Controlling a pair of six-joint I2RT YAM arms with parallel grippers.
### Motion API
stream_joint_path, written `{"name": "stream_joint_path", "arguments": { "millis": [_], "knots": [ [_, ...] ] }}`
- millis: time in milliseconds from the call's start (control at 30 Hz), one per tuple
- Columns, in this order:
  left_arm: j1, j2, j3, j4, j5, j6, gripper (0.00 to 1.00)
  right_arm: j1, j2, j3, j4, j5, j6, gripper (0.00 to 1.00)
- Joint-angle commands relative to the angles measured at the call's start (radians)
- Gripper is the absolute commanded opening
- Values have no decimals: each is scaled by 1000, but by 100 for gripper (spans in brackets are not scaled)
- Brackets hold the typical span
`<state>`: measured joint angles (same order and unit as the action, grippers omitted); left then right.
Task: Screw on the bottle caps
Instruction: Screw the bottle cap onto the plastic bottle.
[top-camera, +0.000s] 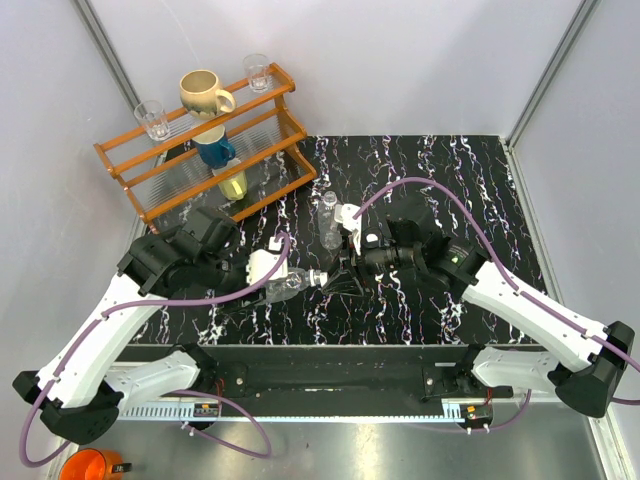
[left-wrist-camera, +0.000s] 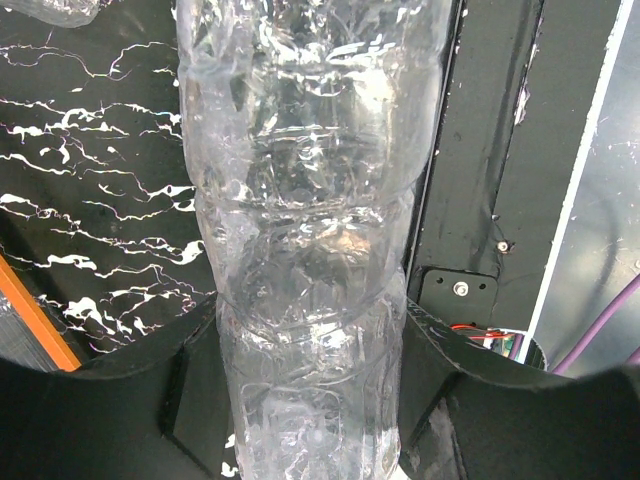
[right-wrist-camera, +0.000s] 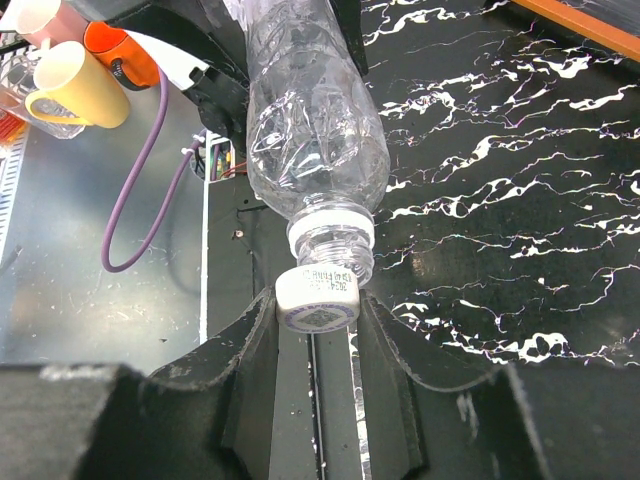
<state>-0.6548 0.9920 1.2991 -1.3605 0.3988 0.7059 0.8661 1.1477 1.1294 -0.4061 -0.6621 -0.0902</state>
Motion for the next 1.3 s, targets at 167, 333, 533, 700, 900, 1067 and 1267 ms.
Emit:
{"name": "stream_joint_path", "arguments": {
  "millis": [167,333,533,700,900,1067,1267],
  "knots": [
    [-23,-7,3,69,83,0,37,8,17,59,38,-28,1,10],
    [-25,-1,5,72,77,0,37,8,21,61,38,-48,13,10],
    [-25,5,-3,84,46,-2,37,10,0,55,33,-64,21,10],
    [-25,19,-1,90,31,-6,36,10,-6,55,21,-76,20,10],
    [-25,31,-6,95,3,-9,36,11,-34,52,10,-76,15,10],
    [-25,40,8,98,0,-22,36,13,-45,38,3,-70,15,10],
    [-25,43,28,89,8,-29,35,13,-34,20,-2,-33,-3,10]
  ]
}}
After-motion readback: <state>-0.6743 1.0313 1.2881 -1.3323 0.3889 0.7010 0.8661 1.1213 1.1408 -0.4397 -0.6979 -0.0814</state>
